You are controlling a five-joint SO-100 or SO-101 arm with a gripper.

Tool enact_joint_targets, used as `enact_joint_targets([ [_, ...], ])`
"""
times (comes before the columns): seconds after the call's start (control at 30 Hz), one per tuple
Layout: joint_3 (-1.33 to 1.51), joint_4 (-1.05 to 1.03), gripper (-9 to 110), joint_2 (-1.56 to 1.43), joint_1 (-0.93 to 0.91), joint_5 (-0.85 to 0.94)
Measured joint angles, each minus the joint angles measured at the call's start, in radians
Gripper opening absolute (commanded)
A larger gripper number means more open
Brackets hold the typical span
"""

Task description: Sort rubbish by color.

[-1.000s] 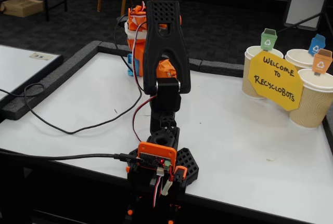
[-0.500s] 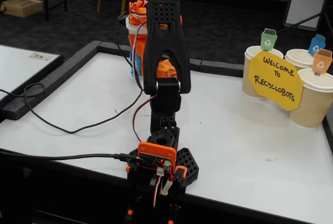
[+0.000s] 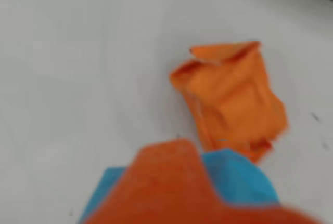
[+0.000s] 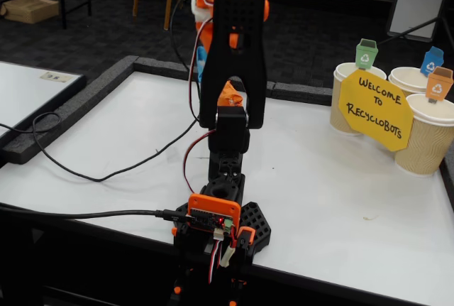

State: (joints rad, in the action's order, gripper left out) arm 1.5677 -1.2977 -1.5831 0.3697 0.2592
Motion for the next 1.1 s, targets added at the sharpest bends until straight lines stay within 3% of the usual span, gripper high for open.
enact_joint_targets([
  [0.47, 0.39, -0.054, 0, -0.709, -0.078, 0.0],
  [1.1, 0.448, -0.213, 0, -1.258, -0.413, 0.0],
])
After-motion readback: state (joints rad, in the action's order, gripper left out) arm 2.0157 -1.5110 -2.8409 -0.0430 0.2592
